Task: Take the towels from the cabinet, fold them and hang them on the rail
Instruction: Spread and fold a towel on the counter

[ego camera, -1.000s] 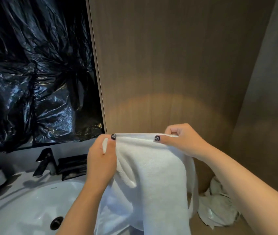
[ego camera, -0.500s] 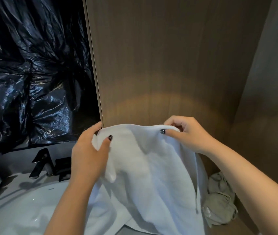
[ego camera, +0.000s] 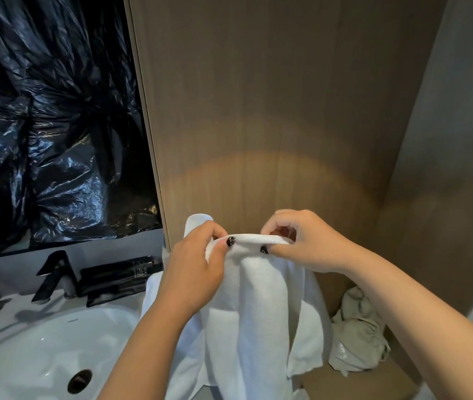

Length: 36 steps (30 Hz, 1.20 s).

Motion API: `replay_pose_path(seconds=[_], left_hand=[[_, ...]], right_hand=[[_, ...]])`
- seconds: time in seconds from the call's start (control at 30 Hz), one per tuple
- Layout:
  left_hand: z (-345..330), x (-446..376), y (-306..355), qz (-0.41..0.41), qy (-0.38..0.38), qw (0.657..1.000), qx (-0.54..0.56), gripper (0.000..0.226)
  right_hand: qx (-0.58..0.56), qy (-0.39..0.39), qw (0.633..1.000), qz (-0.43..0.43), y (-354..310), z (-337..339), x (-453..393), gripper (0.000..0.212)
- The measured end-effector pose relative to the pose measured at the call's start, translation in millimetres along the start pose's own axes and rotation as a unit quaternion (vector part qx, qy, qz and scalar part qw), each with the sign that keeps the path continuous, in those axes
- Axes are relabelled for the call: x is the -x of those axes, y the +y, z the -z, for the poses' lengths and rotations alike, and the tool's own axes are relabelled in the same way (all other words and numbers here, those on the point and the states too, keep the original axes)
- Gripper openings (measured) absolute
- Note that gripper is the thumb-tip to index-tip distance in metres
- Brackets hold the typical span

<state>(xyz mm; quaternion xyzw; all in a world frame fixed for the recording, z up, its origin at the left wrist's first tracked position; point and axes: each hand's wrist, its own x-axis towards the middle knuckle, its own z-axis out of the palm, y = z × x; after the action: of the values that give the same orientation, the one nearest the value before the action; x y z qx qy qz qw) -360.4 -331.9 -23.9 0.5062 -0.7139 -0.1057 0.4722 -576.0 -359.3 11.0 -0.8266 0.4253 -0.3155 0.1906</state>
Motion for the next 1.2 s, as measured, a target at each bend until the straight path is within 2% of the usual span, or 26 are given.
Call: replay_pose_path(seconds=[0.07, 0.2, 0.37, 0.5, 0.57, 0.63, 0.7, 0.8, 0.87, 0.97, 1.03, 1.1, 1.13, 1.2], left_hand=[[-1, -2, -5, 0.032, 0.032, 0.999, -0.004, 0.02], [1, -7, -12, 0.106, 0.092, 0.99, 0.016, 0.024], [-9, -12, -12, 0.159, 0.146, 0.974, 0.069, 0.011], [-29, -13, -6, 0.172, 0.183, 0.961, 0.116, 0.008], [-41, -12, 1, 0.165, 0.21, 0.952, 0.148, 0.008], [-55, -11, 12, 0.152, 0.225, 0.945, 0.182, 0.017], [-69, -10, 26, 0.16, 0.217, 0.94, 0.211, 0.028], [-89, -9, 51, 0.18, 0.183, 0.933, 0.253, 0.037], [-100, -9, 68, 0.193, 0.146, 0.929, 0.279, 0.032], [-112, -11, 94, 0.211, 0.084, 0.922, 0.315, 0.024], [-120, -11, 109, 0.201, 0.053, 0.917, 0.341, 0.019], [-126, -11, 119, 0.191, 0.037, 0.914, 0.356, 0.014], [-128, -10, 122, 0.188, 0.031, 0.913, 0.361, 0.012], [-133, -10, 124, 0.188, 0.016, 0.909, 0.372, 0.006]], right_hand=[[0.025, -0.02, 0.999, -0.031, 10, 2, 6, 0.02], [0.049, 0.013, 0.994, -0.092, 34, 19, 20, 0.021], [0.116, 0.041, 0.98, -0.156, 53, 42, 36, 0.014], [0.166, 0.027, 0.955, -0.243, 60, 58, 51, 0.027], [0.156, 0.028, 0.949, -0.273, 62, 64, 61, 0.031], [0.106, 0.055, 0.954, -0.275, 63, 66, 71, 0.025], [0.028, 0.103, 0.952, -0.287, 60, 68, 81, 0.031], [-0.153, 0.139, 0.927, -0.313, 49, 75, 96, 0.045], [-0.255, 0.148, 0.903, -0.313, 38, 81, 105, 0.042], [-0.342, 0.181, 0.874, -0.294, 26, 90, 119, 0.037], [-0.384, 0.164, 0.867, -0.272, 22, 96, 127, 0.035], [-0.359, 0.117, 0.89, -0.256, 18, 101, 134, 0.025], [-0.3, 0.102, 0.914, -0.254, 17, 102, 137, 0.018], [-0.132, 0.126, 0.95, -0.253, 18, 103, 141, 0.004]])
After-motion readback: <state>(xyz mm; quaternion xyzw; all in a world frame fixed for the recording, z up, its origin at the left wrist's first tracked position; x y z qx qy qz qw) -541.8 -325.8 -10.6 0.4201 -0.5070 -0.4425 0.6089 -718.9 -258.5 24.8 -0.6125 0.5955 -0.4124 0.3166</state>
